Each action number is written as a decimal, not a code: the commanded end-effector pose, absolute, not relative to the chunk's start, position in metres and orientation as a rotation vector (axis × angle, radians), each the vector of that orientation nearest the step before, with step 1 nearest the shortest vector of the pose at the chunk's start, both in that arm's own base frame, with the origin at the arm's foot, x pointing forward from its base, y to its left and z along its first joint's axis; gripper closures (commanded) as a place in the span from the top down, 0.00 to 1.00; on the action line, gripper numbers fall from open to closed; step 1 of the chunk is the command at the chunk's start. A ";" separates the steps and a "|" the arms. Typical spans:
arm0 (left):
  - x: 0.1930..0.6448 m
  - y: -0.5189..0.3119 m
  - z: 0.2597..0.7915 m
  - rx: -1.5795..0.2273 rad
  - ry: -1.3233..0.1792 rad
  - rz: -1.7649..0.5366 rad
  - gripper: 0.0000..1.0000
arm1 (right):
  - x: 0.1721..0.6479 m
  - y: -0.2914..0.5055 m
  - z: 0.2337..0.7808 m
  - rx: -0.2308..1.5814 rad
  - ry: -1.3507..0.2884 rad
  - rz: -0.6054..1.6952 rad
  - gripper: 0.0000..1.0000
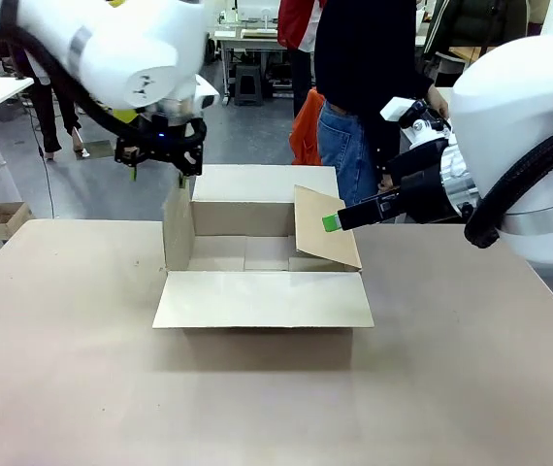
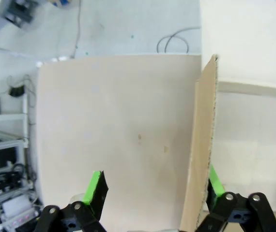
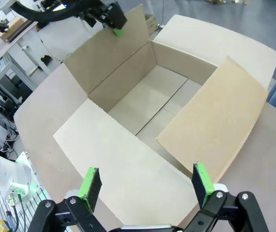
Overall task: Pack the gift set into the box.
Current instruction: Place both hands on the side flaps of the Package Box and spread them outward.
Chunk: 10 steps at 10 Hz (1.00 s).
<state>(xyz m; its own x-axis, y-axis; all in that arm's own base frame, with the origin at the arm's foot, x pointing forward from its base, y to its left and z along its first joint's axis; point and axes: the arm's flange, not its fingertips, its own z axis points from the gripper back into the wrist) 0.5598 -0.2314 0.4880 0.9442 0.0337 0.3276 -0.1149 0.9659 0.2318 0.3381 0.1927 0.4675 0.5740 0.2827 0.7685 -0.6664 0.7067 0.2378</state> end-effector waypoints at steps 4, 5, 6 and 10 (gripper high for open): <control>0.549 -0.134 0.461 -0.097 -0.202 0.122 1.00 | 0.339 0.193 0.468 0.539 -0.781 0.579 1.00; 0.550 -0.109 0.449 -0.164 -0.178 0.151 1.00 | 0.339 0.193 0.468 0.539 -0.781 0.579 1.00; 0.552 -0.089 0.440 -0.238 -0.176 0.166 1.00 | 0.339 0.193 0.468 0.539 -0.781 0.579 1.00; 0.559 -0.085 0.435 -0.239 -0.172 0.176 1.00 | 0.344 0.219 0.494 0.384 -0.654 0.642 1.00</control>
<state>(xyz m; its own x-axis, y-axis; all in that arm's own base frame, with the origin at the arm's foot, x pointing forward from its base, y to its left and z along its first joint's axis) 0.5587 -0.0716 0.4258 0.9753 0.1698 0.1416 -0.1164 0.9389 -0.3239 0.3397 0.1983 0.4694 0.5779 0.3373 0.7432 -0.6707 0.7151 0.1970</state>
